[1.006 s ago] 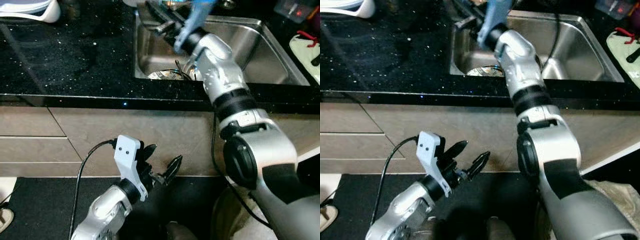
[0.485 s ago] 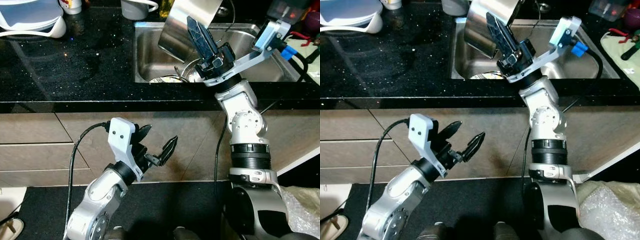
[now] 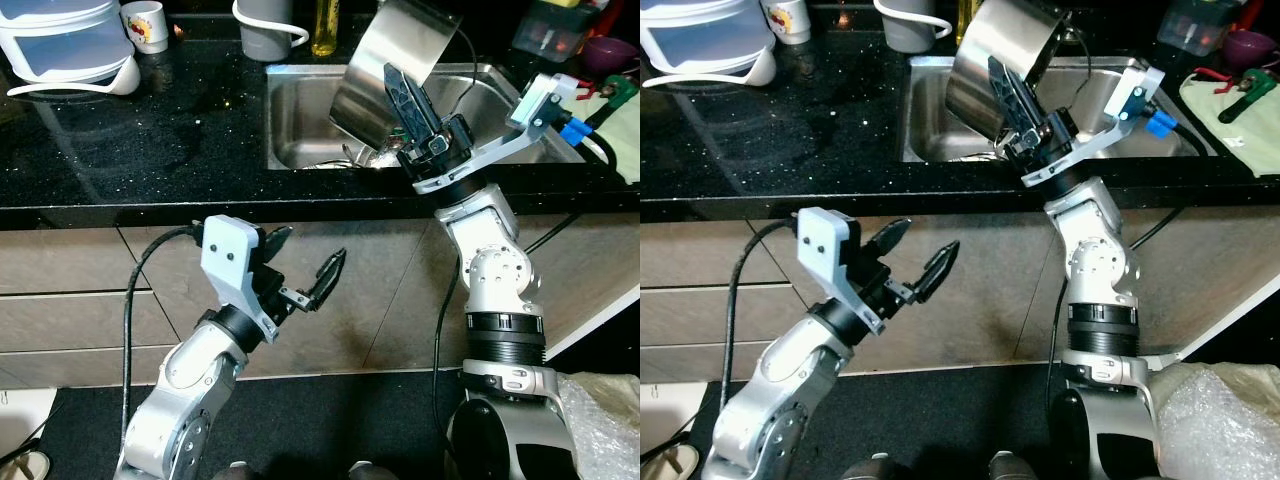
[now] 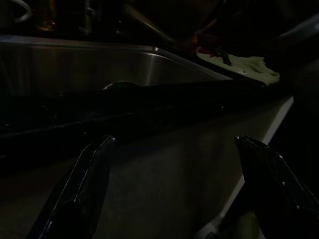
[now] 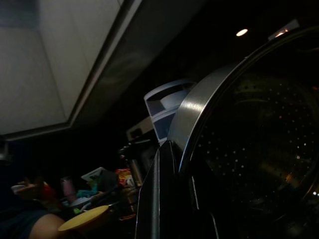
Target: Kitchen organization
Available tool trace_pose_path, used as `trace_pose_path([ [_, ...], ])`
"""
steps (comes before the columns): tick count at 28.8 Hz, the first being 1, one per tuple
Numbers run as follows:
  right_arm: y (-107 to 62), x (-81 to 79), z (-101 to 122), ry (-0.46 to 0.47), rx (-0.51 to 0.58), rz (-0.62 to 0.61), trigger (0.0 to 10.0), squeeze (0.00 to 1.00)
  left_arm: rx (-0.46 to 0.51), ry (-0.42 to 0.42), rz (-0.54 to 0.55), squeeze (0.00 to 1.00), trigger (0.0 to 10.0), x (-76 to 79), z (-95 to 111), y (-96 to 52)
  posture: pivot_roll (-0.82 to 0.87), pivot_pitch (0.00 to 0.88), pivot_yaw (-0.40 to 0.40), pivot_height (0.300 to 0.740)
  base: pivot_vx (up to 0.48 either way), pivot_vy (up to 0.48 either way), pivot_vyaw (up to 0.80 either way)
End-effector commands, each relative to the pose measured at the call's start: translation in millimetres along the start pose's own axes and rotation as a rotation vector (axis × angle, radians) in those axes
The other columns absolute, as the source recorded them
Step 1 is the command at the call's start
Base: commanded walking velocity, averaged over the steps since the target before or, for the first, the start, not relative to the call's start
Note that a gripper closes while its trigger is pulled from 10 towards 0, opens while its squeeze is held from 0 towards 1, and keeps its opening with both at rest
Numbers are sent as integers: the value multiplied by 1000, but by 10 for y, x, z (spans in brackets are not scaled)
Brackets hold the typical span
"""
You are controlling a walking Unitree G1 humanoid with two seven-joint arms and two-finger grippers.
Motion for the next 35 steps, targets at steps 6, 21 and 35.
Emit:
trace_pose_path([
  [6, 8, 167, -91, -75, -61, -92, 10000, 0, 52, 57, 37, 0, 10000, -108, 188, -7, 113, 28, -48, 740, 417, 0, 0],
  [21, 52, 327, -44, -190, -101, -163, 10000, 0, 105, 141, 121, 0, 10000, -293, 449, -70, 113, 24, -56, 740, 424, 0, 0],
  [35, 124, 320, -87, -332, -191, -127, 10000, 0, 86, 139, 138, 0, 10000, -278, 436, -55, 115, 33, -60, 740, 299, 0, 0],
])
Point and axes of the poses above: a point about 5 cm out from each wrist's last joint towards the gripper, its own y axis pointing out of the wrist towards the gripper, its own z axis along the axis of the wrist's last joint, x = y × z, the point moved 5 cm from there along y, pointing out of the wrist towards the gripper, and after that the axes turned 5 degrees about -y, right-handed, at the moved point
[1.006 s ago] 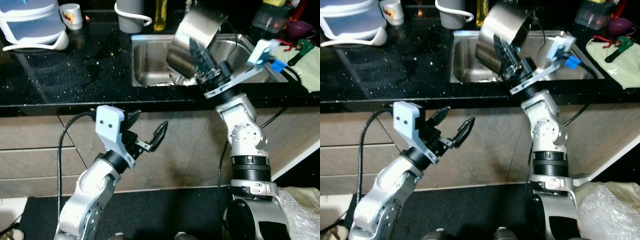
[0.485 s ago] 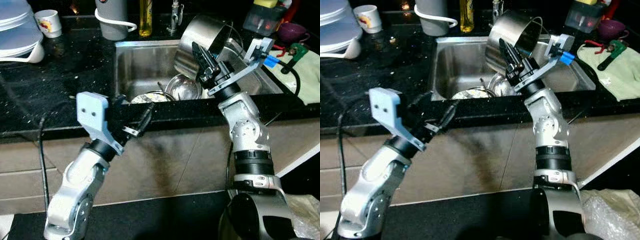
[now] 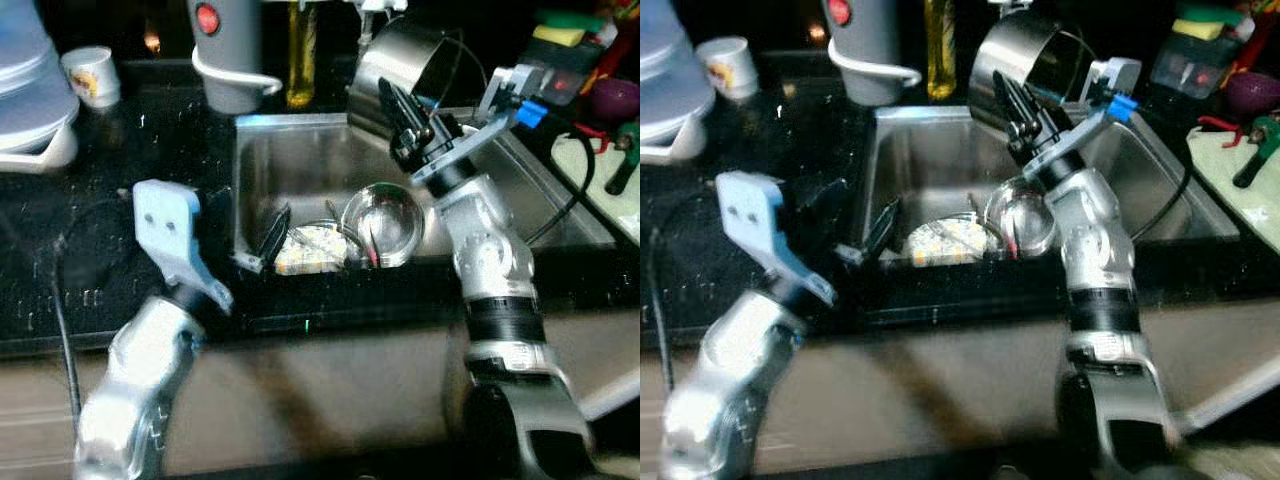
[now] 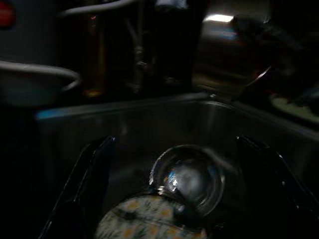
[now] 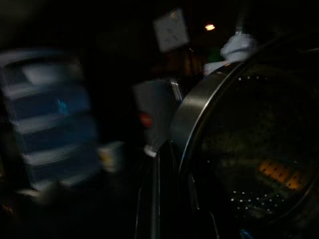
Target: Kitchen organization
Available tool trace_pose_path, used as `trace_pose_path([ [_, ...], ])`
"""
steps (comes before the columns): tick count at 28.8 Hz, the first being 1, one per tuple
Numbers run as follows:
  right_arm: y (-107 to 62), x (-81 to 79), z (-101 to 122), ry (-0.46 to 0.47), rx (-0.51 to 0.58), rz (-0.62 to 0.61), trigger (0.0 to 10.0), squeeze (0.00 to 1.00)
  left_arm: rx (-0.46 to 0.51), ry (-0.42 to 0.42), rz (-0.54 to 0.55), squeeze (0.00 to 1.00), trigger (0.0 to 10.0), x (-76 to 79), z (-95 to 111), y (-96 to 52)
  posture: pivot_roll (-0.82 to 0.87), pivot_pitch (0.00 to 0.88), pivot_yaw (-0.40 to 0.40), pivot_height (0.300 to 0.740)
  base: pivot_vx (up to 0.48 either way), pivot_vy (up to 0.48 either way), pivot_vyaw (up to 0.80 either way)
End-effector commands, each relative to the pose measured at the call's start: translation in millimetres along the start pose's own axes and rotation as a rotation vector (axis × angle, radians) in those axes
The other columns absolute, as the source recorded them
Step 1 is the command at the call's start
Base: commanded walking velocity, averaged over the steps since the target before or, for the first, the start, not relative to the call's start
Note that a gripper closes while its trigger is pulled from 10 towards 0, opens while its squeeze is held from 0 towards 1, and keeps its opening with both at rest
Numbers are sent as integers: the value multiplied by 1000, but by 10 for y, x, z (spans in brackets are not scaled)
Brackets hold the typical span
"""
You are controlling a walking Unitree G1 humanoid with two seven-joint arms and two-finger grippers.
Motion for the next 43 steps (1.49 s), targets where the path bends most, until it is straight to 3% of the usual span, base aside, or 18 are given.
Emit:
trace_pose_path([
  [1, 108, -157, 23, -67, -4, 66, 10000, 0, -17, 24, 19, 0, 10000, -30, -15, -36, 115, 34, -62, 740, 0, 0, 0],
  [3, 143, -175, -17, -207, -81, 111, 10000, 0, -24, 16, 14, 0, 10000, -6, -40, -43, 115, 36, -63, 740, 0, 0, 0],
  [5, 162, -186, -52, -270, -135, 142, 10000, 0, -28, 12, 13, 0, 10000, 6, -56, -49, 114, 37, -67, 740, 0, 0, 0],
  [7, 202, -236, -80, -445, -256, 271, 10000, 0, -52, -15, -5, 0, 10000, 74, -126, -85, 114, 41, -72, 740, 0, 0, 0],
  [8, 202, -236, -80, -445, -256, 271, 10000, 0, -52, -15, -5, 0, 10000, 74, -126, -85, 114, 41, -72, 740, 0, 0, 0],
  [9, 210, -257, -71, -524, -307, 340, 10000, 0, -63, -32, -18, 0, 10000, 122, -159, -107, 114, 42, -76, 740, 0, 0, 0],
  [11, 210, -257, -71, -524, -307, 340, 10000, 0, -63, -32, -18, 0, 10000, 122, -159, -107, 114, 42, -76, 740, 0, 0, 0],
  [13, 174, -294, -99, -713, -441, 508, 10000, 0, -87, -63, -39, 0, 10000, 224, -233, -150, 109, 45, -88, 740, 0, 0, 0],
  [14, 174, -294, -99, -713, -441, 508, 10000, 0, -87, -63, -39, 0, 10000, 224, -233, -150, 109, 45, -88, 740, 0, 0, 0],
  [15, 125, -306, -159, -820, -534, 606, 10000, 0, -98, -80, -44, 0, 10000, 270, -277, -170, 107, 46, -93, 740, 0, 0, 0],
  [17, 125, -306, -159, -820, -534, 606, 10000, 0, -98, -80, -44, 0, 10000, 270, -277, -170, 107, 46, -93, 740, 0, 0, 0],
  [19, 96, -349, -341, -877, -657, 710, 10000, 0, -110, -104, -47, 0, 10000, 339, -342, -185, 102, 50, -108, 740, 0, 0, 0],
  [22, 114, -319, -726, -883, -822, 684, 10000, 0, -121, -114, -52, 0, 10000, 388, -391, -193, 98, 57, -113, 740, 0, 0, 0],
  [25, 117, -275, -887, -900, -910, 644, 10000, 0, -121, -114, -50, 0, 10000, 397, -387, -204, 101, 65, -122, 740, 0, 0, 0],
  [29, 13, -351, -1124, -914, -1058, 734, 10000, 0, -111, -112, -35, 0, 10000, 404, -356, -230, 107, 80, -140, 740, 0, 0, 0],
  [36, -48, -369, -1224, -946, -1142, 790, 10000, 0, -105, -116, -29, 0, 10000, 434, -330, -252, 111, 98, -157, 740, 0, 0, 0],
  [39, -162, -366, -1381, -1022, -1262, 858, 10000, 0, -100, -112, -26, 0, 10000, 467, -305, -266, 117, 107, -167, 740, 0, 0, 0],
  [43, -222, -370, -1459, -1032, -1304, 871, 10000, 0, -91, -111, -22, 0, 10000, 464, -274, -266, 120, 110, -171, 740, 0, 0, 0],
])
Point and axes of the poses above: a point about 5 cm out from each wrist's last joint towards the gripper, its own y axis pointing out of the wrist towards the gripper, its own z axis along the axis of the wrist's last joint, x = y × z, the point moved 5 cm from there along y, pointing out of the wrist towards the gripper, and after that the axes turned 5 degrees about -y, right-handed, at the moved point
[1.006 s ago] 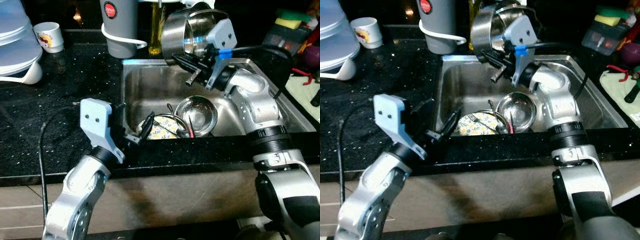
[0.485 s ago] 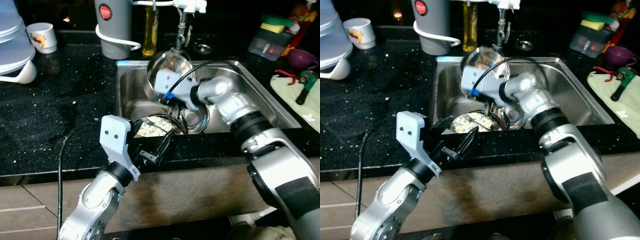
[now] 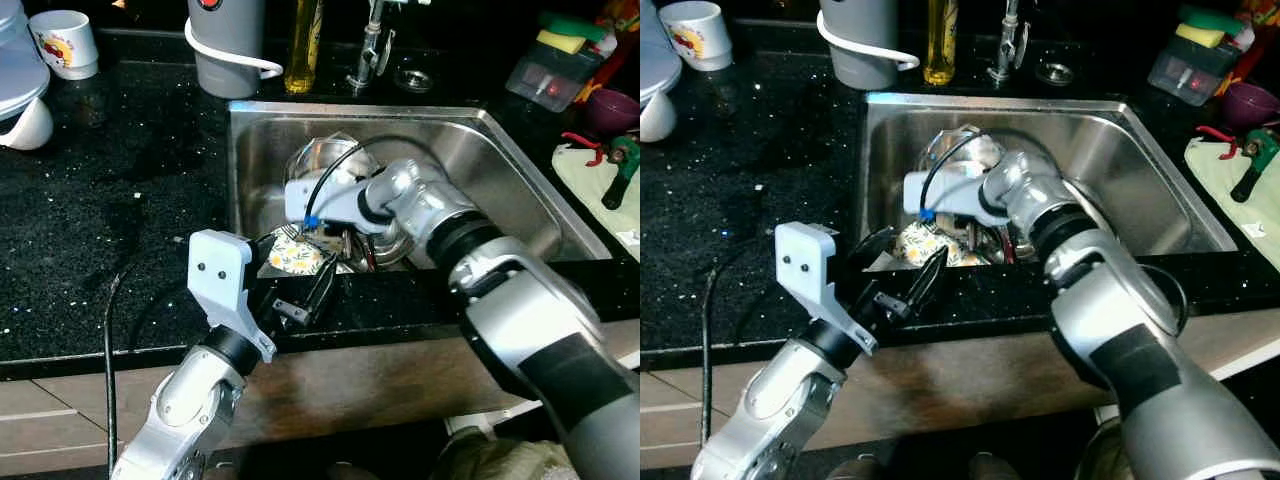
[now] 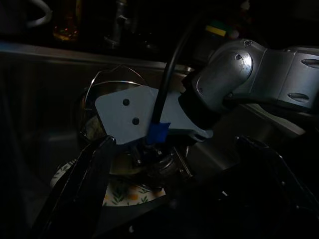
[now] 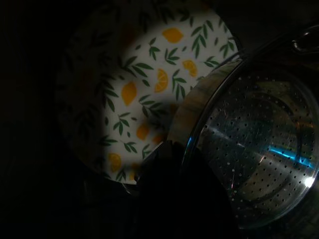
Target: Kitchen organization
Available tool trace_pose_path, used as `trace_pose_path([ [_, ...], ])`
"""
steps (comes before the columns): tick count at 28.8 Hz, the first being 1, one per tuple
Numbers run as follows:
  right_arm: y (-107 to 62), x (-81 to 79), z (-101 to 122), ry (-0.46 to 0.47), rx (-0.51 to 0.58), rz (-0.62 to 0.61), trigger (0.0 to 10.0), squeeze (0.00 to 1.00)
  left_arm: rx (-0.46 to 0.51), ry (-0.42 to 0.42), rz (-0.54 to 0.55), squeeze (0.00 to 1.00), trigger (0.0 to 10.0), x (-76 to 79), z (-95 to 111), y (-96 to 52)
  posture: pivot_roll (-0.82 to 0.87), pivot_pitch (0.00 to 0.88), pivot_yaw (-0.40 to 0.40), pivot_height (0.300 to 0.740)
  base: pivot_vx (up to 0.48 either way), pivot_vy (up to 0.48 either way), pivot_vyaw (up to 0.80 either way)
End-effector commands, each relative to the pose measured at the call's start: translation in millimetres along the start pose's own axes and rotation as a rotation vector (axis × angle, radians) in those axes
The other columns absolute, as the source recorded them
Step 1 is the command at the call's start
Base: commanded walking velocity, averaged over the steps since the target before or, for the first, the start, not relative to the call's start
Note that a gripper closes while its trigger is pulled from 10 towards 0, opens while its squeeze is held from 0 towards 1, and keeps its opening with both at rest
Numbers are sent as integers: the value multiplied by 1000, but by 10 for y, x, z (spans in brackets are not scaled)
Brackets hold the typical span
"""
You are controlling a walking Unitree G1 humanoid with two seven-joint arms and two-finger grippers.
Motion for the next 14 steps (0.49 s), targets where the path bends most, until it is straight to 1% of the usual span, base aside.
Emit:
trace_pose_path([
  [1, 21, -13, -59, -14, -50, 0, 10000, 0, 3, -6, 1, 0, 10000, 33, 23, -14, 124, 112, -174, 740, 0, 0, 0],
  [2, 55, -45, -74, -7, -67, 7, 10000, 0, 6, -4, 3, 0, 10000, 33, 33, -16, 125, 112, -175, 740, 0, 0, 0],
  [4, 55, -45, -74, -7, -67, 7, 10000, 0, 6, -4, 3, 0, 10000, 33, 33, -16, 125, 112, -175, 740, 0, 0, 0],
  [7, 148, -146, -131, 21, -107, 26, 10000, 0, 8, -1, 4, 0, 10000, 47, 43, -21, 134, 112, -180, 740, 0, 0, 0],
  [10, 178, -190, -160, 26, -121, 38, 10000, 0, 10, 0, 5, 0, 10000, 49, 48, -21, 135, 111, -180, 740, 0, 0, 0],
  [11, 215, -250, -207, 30, -144, 53, 10000, 0, 11, 3, 5, 0, 10000, 49, 58, -20, 136, 110, -180, 740, 0, 0, 0],
  [12, 223, -265, -219, 36, -148, 57, 10000, 0, 12, 4, 6, 0, 10000, 48, 62, -20, 136, 108, -180, 740, 0, 0, 0],
  [13, 227, -266, -223, 46, -145, 53, 10000, 725, 12, 5, 6, 0, 10000, 48, 64, -19, 136, 108, -180, 740, 0, 0, 0],
  [14, 229, -263, -211, 71, -130, 48, 10000, 1000, 13, 5, 6, 0, 10000, 48, 65, -18, 137, 107, -180, 740, 0, 0, 0],
])
Point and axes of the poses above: a point about 5 cm out from each wrist's last joint towards the gripper, its own y axis pointing out of the wrist towards the gripper, its own z axis along the axis of the wrist's last joint, x = y × z, the point moved 5 cm from there along y, pointing out of the wrist towards the gripper, and after that the axes turned 5 degrees about -y, right-handed, at the moved point
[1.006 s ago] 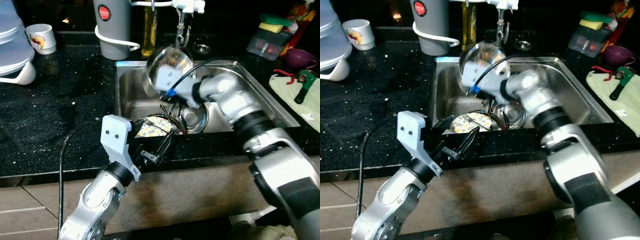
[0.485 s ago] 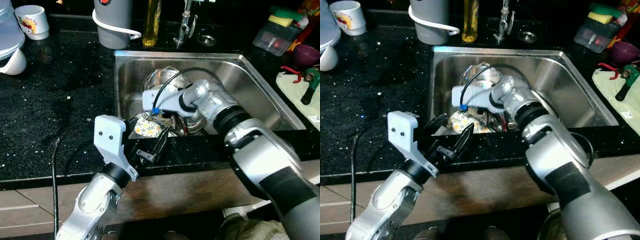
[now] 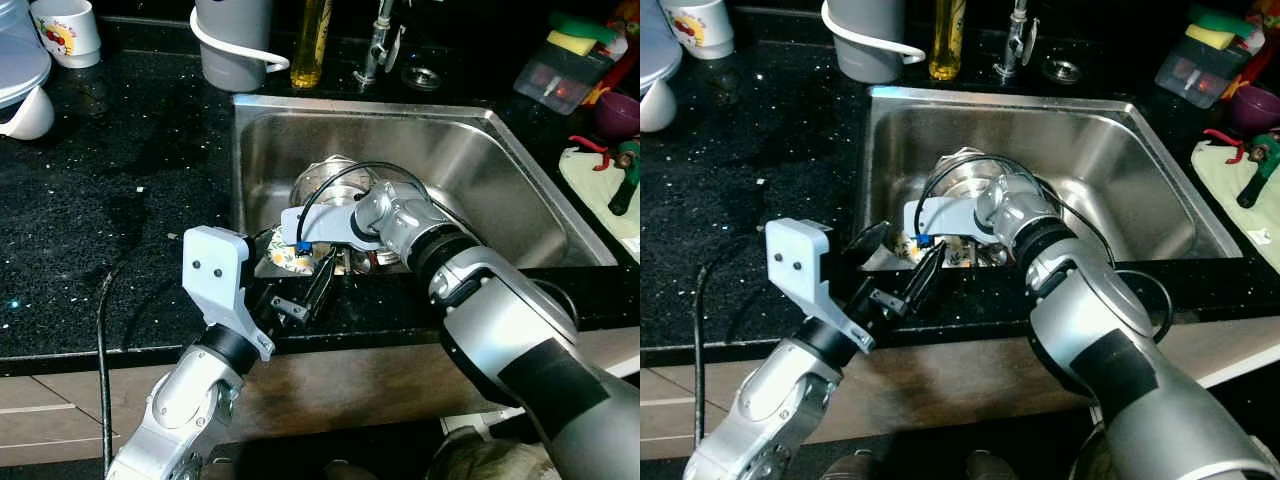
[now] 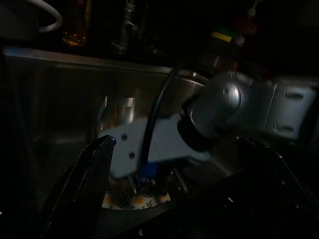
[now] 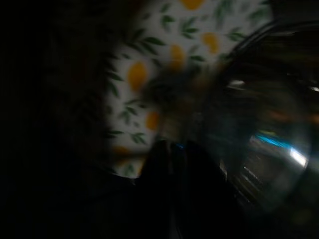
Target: Kitchen organization
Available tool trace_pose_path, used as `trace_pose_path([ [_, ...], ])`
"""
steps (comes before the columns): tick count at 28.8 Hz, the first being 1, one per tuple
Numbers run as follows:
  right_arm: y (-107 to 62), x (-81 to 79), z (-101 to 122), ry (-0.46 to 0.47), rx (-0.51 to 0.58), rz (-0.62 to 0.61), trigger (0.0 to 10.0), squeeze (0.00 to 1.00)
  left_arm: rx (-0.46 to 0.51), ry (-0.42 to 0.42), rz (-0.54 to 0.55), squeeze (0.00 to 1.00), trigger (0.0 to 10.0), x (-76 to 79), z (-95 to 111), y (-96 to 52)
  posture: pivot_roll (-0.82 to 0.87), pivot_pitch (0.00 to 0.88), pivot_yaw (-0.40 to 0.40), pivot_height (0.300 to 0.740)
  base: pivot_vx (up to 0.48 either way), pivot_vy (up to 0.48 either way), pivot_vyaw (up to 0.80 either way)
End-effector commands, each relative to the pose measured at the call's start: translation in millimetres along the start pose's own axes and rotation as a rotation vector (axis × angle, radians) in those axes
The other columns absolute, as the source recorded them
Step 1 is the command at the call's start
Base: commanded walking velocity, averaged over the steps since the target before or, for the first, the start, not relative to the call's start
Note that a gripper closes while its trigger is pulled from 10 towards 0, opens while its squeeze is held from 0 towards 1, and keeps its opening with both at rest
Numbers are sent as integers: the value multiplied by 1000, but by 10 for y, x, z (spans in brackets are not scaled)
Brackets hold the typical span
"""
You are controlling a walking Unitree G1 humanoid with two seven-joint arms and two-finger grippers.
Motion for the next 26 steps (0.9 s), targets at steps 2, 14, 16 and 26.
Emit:
trace_pose_path([
  [2, 54, -86, -68, 52, -2, 27, 10000, 1000, -5, -2, -5, 0, 10000, 35, 0, -6, 137, 107, -180, 740, 0, 0, 0],
  [14, -842, 569, 486, 430, 799, -52, 10000, 0, 4, 8, -26, 0, 10000, 19, 43, 37, 131, 87, -140, 740, 0, 0, 0],
  [16, -1008, 614, 475, 440, 910, -47, 10000, 0, 4, 10, -32, 0, 10000, 17, 46, 48, 128, 82, -130, 740, 0, 0, 0],
  [26, -1613, 653, 216, 586, 1473, -122, 10000, 0, -3, 24, -41, 0, 10000, -27, 42, 93, 122, 67, -101, 740, 0, 0, 0],
])
Point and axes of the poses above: a point about 5 cm out from each wrist's last joint towards the gripper, its own y axis pointing out of the wrist towards the gripper, its own z axis along the axis of the wrist's last joint, x = y × z, the point moved 5 cm from there along y, pointing out of the wrist towards the gripper, and after that the axes turned 5 degrees about -y, right-handed, at the moved point
